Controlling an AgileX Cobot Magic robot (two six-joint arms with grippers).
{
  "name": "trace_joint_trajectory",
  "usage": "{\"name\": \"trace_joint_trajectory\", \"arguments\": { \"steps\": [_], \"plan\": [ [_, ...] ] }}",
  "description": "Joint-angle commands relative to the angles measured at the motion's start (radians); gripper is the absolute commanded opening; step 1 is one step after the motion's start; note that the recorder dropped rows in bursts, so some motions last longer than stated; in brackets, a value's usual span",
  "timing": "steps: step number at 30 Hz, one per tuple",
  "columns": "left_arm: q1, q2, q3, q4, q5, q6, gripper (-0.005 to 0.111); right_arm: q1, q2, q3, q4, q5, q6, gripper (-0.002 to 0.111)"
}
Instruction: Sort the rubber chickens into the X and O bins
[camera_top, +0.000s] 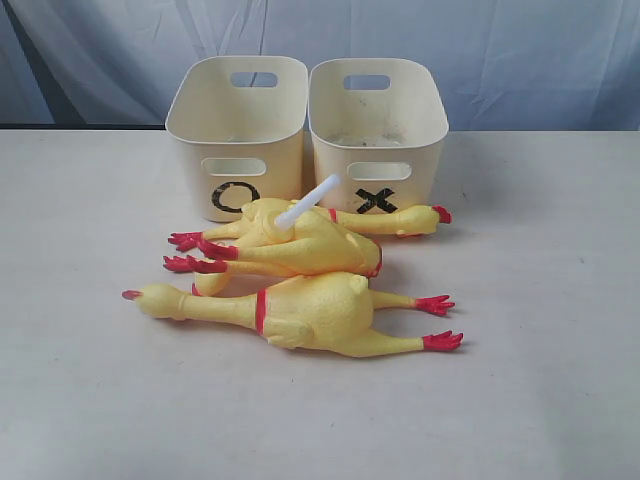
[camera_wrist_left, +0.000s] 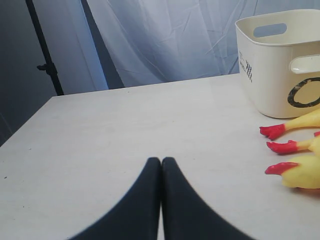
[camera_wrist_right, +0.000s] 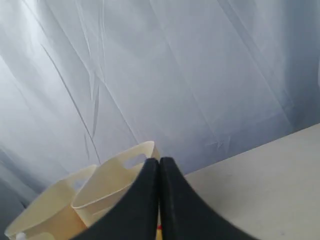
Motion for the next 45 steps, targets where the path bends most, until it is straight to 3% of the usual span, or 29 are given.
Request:
{"name": "trace_joint_trajectory", "arguments": {
  "steps": [1,6,25,36,45],
  "plan": [
    [-0.001,-0.004,-0.005,-0.004,-0.02,-0.005,0.0,0.004,-0.003,0.001,0.123,-0.095,0.027,0.0],
    [-0.001,-0.004,-0.005,-0.004,-0.02,-0.005,0.0,0.004,-0.003,0.001,0.222,-0.144,0.043,0.0],
    [-0.001,-0.004,-0.005,-0.004,-0.02,-0.005,0.0,0.004,0.032,-0.273,0.144,0.311,-0.045,0.0],
    [-0.001,-0.004,-0.005,-0.004,-0.02,-0.005,0.0,0.074,0.34,-0.471,0.302,0.564,-0.504,0.0],
    [-0.001,-0.004,-0.005,-0.004,-0.02,-0.005,0.0,0.229,0.698,-0.603,0.313,0.601,-0.61,0.0]
  ]
}}
